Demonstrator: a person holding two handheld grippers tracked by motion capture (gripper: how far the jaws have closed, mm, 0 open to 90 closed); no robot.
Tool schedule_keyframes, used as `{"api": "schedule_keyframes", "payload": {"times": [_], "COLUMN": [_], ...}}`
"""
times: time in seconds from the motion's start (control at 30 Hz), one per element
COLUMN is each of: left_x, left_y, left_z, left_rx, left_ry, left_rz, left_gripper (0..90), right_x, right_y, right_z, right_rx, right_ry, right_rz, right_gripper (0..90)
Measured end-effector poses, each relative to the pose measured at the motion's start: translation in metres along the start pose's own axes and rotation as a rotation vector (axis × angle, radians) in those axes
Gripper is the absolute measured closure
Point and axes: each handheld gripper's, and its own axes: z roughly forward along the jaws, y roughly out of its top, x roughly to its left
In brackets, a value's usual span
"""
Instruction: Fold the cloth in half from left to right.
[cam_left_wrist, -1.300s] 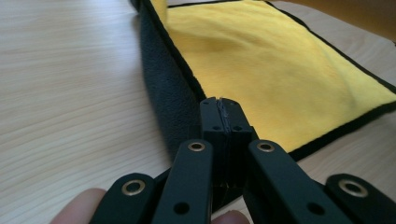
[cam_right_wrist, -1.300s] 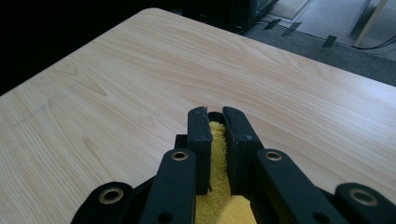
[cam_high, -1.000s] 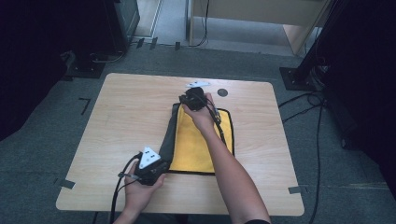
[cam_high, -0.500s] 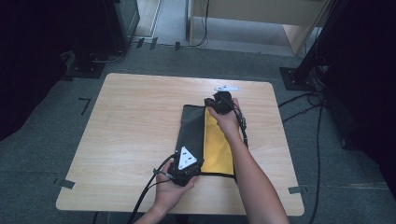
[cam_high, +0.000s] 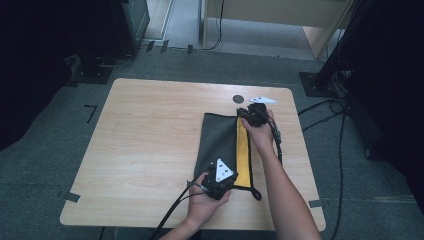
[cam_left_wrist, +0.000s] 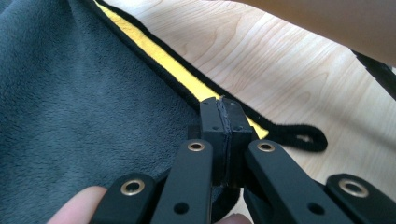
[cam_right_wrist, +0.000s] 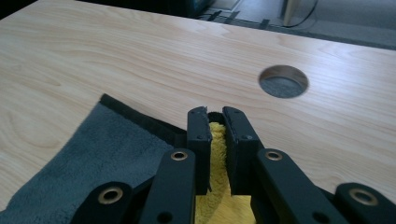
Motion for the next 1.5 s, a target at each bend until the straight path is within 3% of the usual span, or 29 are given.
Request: {"api": "schedule_keyframes", "payload": {"times": [0.1, 0.17, 0.2, 0.3, 0.47, 0.67, 0.77, 1.03, 1.33, 1.5], "left_x": [-0.006, -0.009, -0.011, -0.010, 0.001, 0.021, 0.031, 0.051, 0.068, 0.073], "left_y": [0.000, -0.001, -0.002, -0.003, -0.001, -0.007, -0.011, -0.020, -0.040, -0.055], "left_z": [0.008, 0.010, 0.009, 0.003, -0.009, -0.018, -0.023, -0.041, -0.059, -0.064], "left_rx": [0.007, 0.006, 0.001, -0.010, -0.033, -0.035, -0.030, -0.037, -0.020, -0.012], "left_ry": [-0.006, -0.032, -0.037, -0.049, -0.020, 0.028, 0.049, 0.082, 0.095, 0.098], "left_rz": [-0.008, -0.007, -0.004, 0.005, -0.005, -0.035, -0.037, -0.030, -0.043, -0.059], "left_gripper": [88.0, 74.6, 68.4, 59.5, 57.4, 57.7, 57.7, 56.8, 55.0, 53.9], "right_x": [-0.009, -0.012, -0.015, -0.023, -0.033, -0.030, -0.024, 0.003, 0.037, 0.057], "right_y": [-0.004, -0.007, -0.008, -0.009, -0.012, -0.020, -0.028, -0.056, -0.103, -0.127], "right_z": [0.001, 0.002, 0.002, -0.003, -0.010, -0.018, -0.030, -0.061, -0.096, -0.114], "right_rx": [0.008, 0.009, 0.008, -0.011, -0.006, 0.003, -0.012, 0.014, 0.049, 0.069], "right_ry": [-0.005, -0.053, -0.062, -0.057, -0.071, -0.060, -0.054, -0.047, -0.040, -0.036], "right_rz": [0.013, 0.001, 0.019, 0.056, 0.098, 0.094, 0.105, 0.069, 0.061, 0.086], "right_gripper": [77.3, 69.1, 68.4, 66.6, 66.0, 64.7, 64.7, 64.8, 66.0, 68.0]}}
